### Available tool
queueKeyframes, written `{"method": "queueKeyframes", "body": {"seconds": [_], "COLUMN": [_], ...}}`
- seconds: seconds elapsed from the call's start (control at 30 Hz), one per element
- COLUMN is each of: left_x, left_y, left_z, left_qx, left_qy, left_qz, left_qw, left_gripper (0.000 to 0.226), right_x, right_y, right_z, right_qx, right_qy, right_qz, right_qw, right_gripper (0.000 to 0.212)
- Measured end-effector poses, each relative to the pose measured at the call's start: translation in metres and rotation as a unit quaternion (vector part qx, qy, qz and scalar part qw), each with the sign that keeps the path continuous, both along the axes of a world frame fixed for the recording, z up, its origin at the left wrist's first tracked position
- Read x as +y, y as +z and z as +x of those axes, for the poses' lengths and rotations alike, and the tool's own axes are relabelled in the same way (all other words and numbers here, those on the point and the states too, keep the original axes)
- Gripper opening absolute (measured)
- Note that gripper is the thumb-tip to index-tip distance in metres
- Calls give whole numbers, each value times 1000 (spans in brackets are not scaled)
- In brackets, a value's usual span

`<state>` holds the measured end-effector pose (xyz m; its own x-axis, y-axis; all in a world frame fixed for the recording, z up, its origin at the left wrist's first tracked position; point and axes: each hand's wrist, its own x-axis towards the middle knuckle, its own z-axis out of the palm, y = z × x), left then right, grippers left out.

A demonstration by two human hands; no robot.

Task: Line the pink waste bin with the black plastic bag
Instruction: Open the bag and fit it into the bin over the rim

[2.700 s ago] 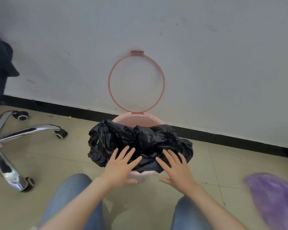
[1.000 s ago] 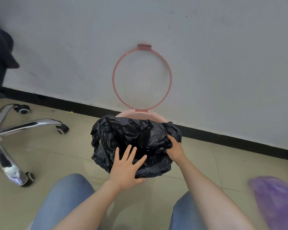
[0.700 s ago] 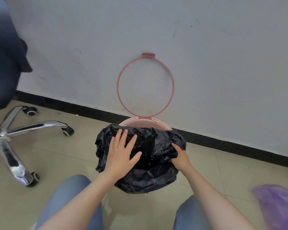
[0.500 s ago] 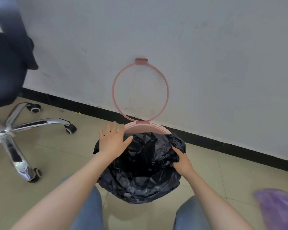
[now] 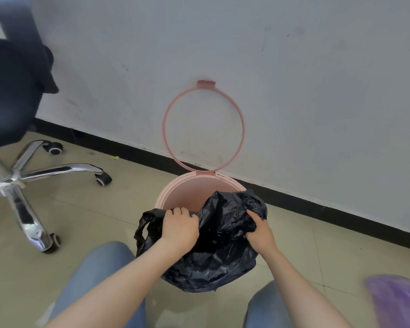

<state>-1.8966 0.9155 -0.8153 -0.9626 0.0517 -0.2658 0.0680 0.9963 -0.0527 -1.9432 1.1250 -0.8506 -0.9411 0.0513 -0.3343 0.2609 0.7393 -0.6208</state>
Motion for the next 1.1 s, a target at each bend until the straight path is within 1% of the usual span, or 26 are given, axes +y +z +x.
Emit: {"method": "queueKeyframes", "body": {"seconds": [0.07,0.1,0.17,0.23,0.3,0.37,0.4,0.47,0.53,0.57,0.6,0.7,0.73,0.8,0.87,0.9,1.0,1.03,1.1], "left_x": [2,1,-4,-8,-11,-14,-16,-23,-32,-37,-42,-60,-66,-75,-76,-73,-53,-46,-37], "left_y": [-3,-2,-2,0,3,10,14,21,27,29,31,29,29,33,40,42,35,27,7], "left_z": [4,5,4,3,3,0,-3,-9,-18,-23,-29,-47,-54,-68,-73,-71,-36,-21,3], "left_qx": [22,30,45,51,52,53,56,66,74,87,117,257,279,267,232,228,262,251,183], "left_qy": [24,30,25,15,23,36,41,66,112,128,135,129,134,167,190,177,135,138,166], "left_qz": [-8,-12,3,55,120,155,171,238,344,378,386,318,299,266,243,229,171,146,114], "left_qw": [999,999,999,997,991,986,983,967,929,913,905,904,903,911,923,930,940,947,962], "left_gripper": [50,52,45,36,35,33,28,18,18,17,16,18,19,24,36,44,61,67,77], "right_x": [-1,-1,-1,-1,-1,-1,-1,-1,-2,-2,-2,-2,-2,-3,-3,-3,-3,-3,-3], "right_y": [0,0,0,0,0,1,1,2,3,3,4,4,4,4,5,5,6,6,5], "right_z": [0,1,1,0,1,2,2,2,3,3,4,5,5,4,5,5,6,5,5], "right_qx": [3,3,1,0,-1,0,0,-2,-2,-1,-2,-4,-4,-1,-1,1,6,7,9], "right_qy": [-4,-5,-6,-9,-10,-10,-10,-9,-10,-10,-11,-12,-11,-10,-11,-13,-14,-14,-13], "right_qz": [-2,-3,-4,-4,-4,-5,-5,-6,-10,-13,-14,-14,-13,-12,-10,-9,-10,-12,-14], "right_qw": [1000,1000,1000,1000,1000,1000,1000,1000,1000,1000,1000,1000,1000,1000,1000,1000,1000,1000,1000], "right_gripper": [67,67,67,67,68,68,67,67,67,67,67,67,67,67,67,67,66,66,65]}}
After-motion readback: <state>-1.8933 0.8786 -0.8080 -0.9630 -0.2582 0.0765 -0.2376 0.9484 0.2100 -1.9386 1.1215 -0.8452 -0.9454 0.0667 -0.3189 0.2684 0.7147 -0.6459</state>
